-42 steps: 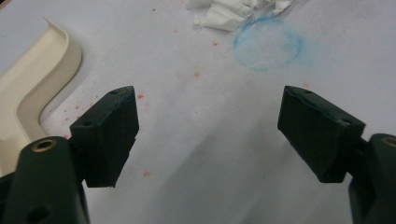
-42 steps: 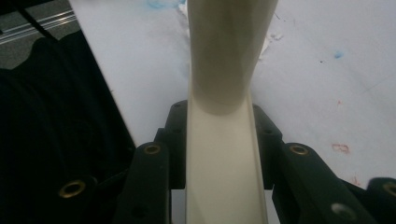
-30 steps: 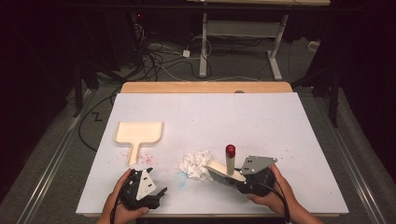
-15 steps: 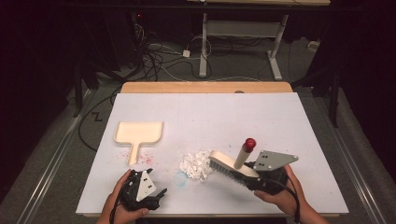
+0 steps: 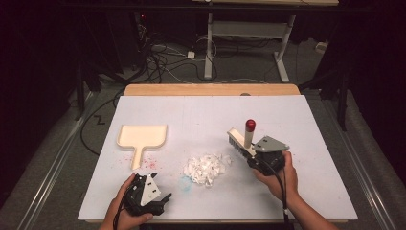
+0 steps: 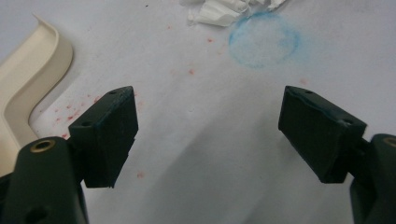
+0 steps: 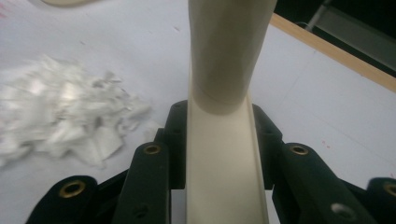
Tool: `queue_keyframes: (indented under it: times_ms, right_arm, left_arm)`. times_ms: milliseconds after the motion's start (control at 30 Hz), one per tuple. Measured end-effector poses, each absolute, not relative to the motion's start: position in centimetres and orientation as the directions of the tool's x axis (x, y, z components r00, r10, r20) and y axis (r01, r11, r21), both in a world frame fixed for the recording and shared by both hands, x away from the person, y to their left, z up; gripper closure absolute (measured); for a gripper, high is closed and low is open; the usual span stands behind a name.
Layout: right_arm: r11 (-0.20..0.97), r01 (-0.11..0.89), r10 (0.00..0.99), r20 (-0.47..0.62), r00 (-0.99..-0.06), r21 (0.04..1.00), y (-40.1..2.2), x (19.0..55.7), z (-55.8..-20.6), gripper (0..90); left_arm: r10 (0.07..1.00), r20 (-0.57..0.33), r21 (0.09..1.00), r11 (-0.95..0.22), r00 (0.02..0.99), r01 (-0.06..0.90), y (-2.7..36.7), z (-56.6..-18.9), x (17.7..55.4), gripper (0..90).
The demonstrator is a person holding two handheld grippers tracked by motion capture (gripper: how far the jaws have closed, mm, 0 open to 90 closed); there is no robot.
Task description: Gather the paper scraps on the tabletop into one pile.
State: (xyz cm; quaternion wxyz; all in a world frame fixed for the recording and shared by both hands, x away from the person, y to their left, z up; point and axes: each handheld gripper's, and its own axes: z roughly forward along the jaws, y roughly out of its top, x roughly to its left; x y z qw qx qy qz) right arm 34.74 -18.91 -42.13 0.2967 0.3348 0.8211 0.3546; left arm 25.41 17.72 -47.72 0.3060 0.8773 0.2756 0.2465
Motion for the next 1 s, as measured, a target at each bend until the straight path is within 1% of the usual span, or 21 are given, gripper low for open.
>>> queue_keyframes:
  times_ms: [33, 133, 267, 333, 533, 600, 733, 800, 833, 933, 1000]
  right_arm:
    - [0.531, 0.345, 0.764, -0.262, -0.590, 0.774, -18.5, 35.1, -42.6, 68.0]
    - [0.508, 0.366, 0.772, -0.223, -0.595, 0.780, -17.4, 35.7, -43.3, 68.0]
    - [0.511, 0.371, 0.766, -0.216, -0.605, 0.775, -15.1, 35.2, -43.9, 67.7]
    - [0.525, 0.364, 0.762, -0.233, -0.604, 0.769, -13.9, 34.7, -44.1, 67.5]
    - [0.493, 0.357, 0.741, -0.167, -0.651, 0.793, -11.1, 33.7, -43.7, 67.8]
    - [0.516, 0.347, 0.722, -0.179, -0.669, 0.783, -10.3, 33.5, -43.7, 67.7]
    - [0.520, 0.333, 0.707, -0.179, -0.684, 0.786, -9.9, 33.1, -43.7, 67.7]
    - [0.499, 0.331, 0.694, -0.142, -0.705, 0.801, -10.1, 32.9, -43.5, 67.9]
    - [0.502, 0.325, 0.689, -0.144, -0.711, 0.801, -10.1, 32.8, -43.4, 67.9]
    - [0.527, 0.298, 0.691, -0.197, -0.695, 0.796, -10.2, 32.7, -43.1, 67.9]
    - [0.509, 0.306, 0.702, -0.182, -0.689, 0.805, -10.7, 33.0, -42.9, 67.9]
  left_arm:
    - [0.634, 0.264, 0.673, -0.660, 0.727, 0.332, 17.7, -47.7, 25.4, 18.9]
    - [0.634, 0.262, 0.675, -0.660, 0.728, 0.331, 17.8, -47.7, 25.3, 18.9]
    - [0.636, 0.261, 0.677, -0.657, 0.726, 0.332, 17.8, -47.7, 25.4, 19.0]
    - [0.633, 0.264, 0.676, -0.660, 0.727, 0.329, 17.7, -47.7, 25.3, 19.0]
    - [0.634, 0.264, 0.677, -0.659, 0.726, 0.329, 17.8, -47.7, 25.3, 19.0]
    - [0.633, 0.266, 0.677, -0.659, 0.727, 0.327, 17.8, -47.6, 25.3, 19.0]
    - [0.632, 0.264, 0.676, -0.660, 0.728, 0.328, 17.9, -47.7, 25.3, 19.0]
    - [0.635, 0.260, 0.678, -0.656, 0.728, 0.330, 17.8, -47.7, 25.4, 18.9]
    - [0.635, 0.260, 0.678, -0.657, 0.728, 0.330, 17.8, -47.7, 25.4, 19.0]
    - [0.632, 0.263, 0.677, -0.659, 0.729, 0.328, 17.8, -47.7, 25.3, 18.9]
    - [0.630, 0.265, 0.675, -0.662, 0.730, 0.327, 17.8, -47.7, 25.3, 19.0]
